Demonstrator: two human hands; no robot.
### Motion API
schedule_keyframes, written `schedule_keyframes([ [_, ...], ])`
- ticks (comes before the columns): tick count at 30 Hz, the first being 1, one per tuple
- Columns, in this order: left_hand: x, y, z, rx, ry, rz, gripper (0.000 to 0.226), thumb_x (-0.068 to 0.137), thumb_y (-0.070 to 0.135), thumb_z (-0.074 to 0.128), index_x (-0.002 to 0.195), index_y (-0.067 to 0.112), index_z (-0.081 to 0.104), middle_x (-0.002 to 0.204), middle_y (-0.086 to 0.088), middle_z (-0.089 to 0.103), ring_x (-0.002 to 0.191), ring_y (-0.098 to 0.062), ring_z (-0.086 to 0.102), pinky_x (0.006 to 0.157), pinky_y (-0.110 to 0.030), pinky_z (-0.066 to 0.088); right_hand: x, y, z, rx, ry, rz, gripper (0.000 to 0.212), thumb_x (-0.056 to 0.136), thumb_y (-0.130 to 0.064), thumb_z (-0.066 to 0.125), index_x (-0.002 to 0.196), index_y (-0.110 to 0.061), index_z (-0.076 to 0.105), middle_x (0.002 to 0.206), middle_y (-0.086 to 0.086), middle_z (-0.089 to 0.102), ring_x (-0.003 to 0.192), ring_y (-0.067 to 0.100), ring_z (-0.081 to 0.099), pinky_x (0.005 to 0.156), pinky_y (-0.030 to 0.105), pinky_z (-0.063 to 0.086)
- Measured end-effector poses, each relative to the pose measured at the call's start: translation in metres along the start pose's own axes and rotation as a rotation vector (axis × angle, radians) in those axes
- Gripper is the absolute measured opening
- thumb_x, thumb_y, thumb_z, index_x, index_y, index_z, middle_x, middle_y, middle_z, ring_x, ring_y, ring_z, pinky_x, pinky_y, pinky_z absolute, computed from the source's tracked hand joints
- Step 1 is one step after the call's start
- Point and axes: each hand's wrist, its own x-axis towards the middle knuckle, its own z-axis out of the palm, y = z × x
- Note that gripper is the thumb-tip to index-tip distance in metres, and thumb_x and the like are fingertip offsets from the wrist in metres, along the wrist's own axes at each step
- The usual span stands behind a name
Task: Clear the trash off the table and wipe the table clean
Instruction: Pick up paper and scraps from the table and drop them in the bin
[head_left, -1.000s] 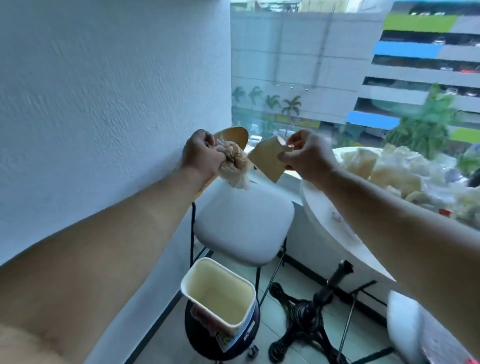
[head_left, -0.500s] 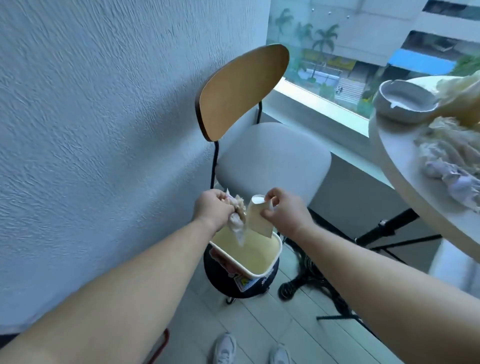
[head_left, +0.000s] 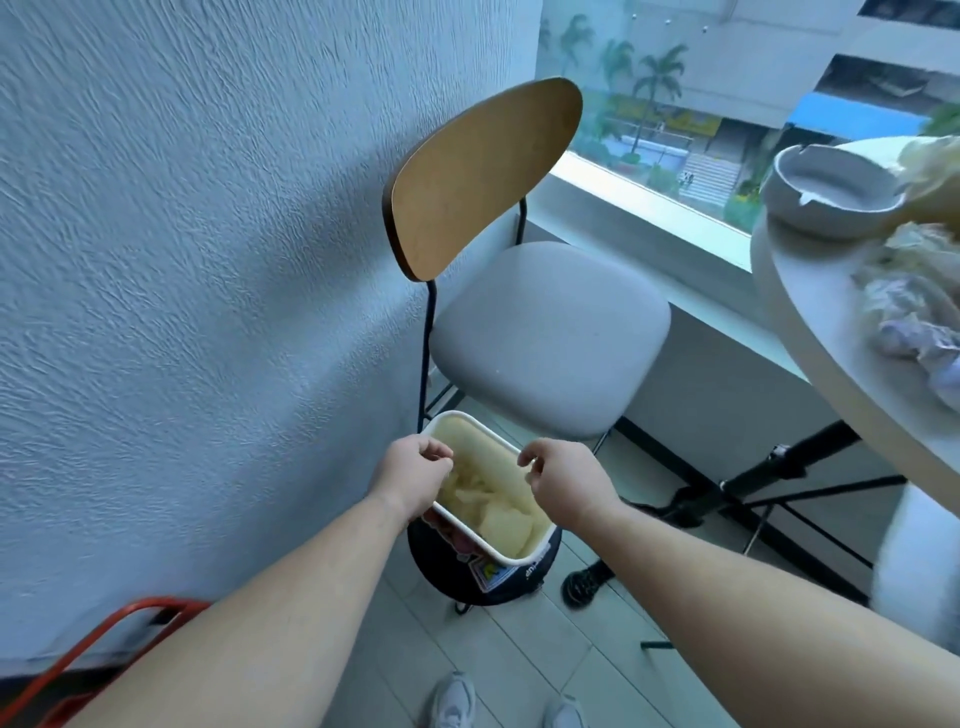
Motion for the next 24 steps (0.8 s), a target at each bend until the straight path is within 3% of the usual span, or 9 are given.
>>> schedule_keyframes([
  [3,-0.003,0.008,-0.007,0.107,0.016,0.071,0.011,0.086,0.015,0.068,0.078,0.022,0.073,0.074,0.003,0.075,0.082,-0.024,0.074,0.083,-0.037,0.061,0.0,-0.006,-0.004,-0.003,-0.008,-0.01,0.026,0.097,-0.013,0.053,0.103,-0.03,0.072,0.096,-0.007,0.072,0.08,0.016,0.066,0.068,0.032,0.057],
  [8,-0.012,0.037,-0.026,0.277,0.053,0.202,0.016,0.091,0.031,0.067,0.081,0.02,0.072,0.079,0.006,0.073,0.083,-0.02,0.07,0.075,-0.032,0.054,-0.002,-0.021,-0.026,0.002,0.056,-0.025,0.024,0.098,-0.021,0.053,0.108,-0.027,0.074,0.102,-0.005,0.074,0.09,0.021,0.067,0.07,0.028,0.05],
  [12,-0.025,0.077,-0.048,0.304,0.105,0.36,0.012,0.094,0.037,0.065,0.097,0.028,0.073,0.1,0.012,0.071,0.095,-0.014,0.066,0.082,-0.031,0.052,0.0,-0.042,-0.06,0.022,0.13,-0.058,0.03,0.097,-0.026,0.055,0.122,-0.027,0.07,0.113,-0.002,0.073,0.107,0.025,0.066,0.079,0.032,0.05],
  [17,-0.042,0.127,-0.072,0.37,0.142,0.593,0.038,0.097,0.035,0.066,0.132,0.022,0.065,0.136,0.008,0.06,0.122,-0.015,0.056,0.1,-0.028,0.043,-0.009,-0.072,-0.111,0.004,0.253,-0.103,0.044,0.099,-0.032,0.059,0.142,-0.03,0.057,0.142,-0.004,0.06,0.124,0.026,0.059,0.095,0.039,0.049],
  [19,-0.047,0.147,-0.081,0.393,0.165,0.692,0.043,0.095,0.036,0.068,0.135,0.021,0.062,0.141,0.005,0.06,0.129,-0.018,0.055,0.105,-0.034,0.045,-0.014,-0.083,-0.133,-0.009,0.315,-0.126,0.047,0.099,-0.033,0.059,0.145,-0.03,0.053,0.148,-0.005,0.055,0.126,0.026,0.057,0.091,0.038,0.048],
  [24,-0.063,0.202,-0.107,0.443,0.223,0.849,0.05,0.092,0.038,0.07,0.138,0.02,0.06,0.141,0.0,0.06,0.127,-0.024,0.056,0.101,-0.038,0.048,-0.03,-0.106,-0.188,-0.039,0.466,-0.172,0.048,0.096,-0.033,0.061,0.144,-0.029,0.055,0.149,-0.004,0.055,0.127,0.026,0.058,0.098,0.04,0.05],
])
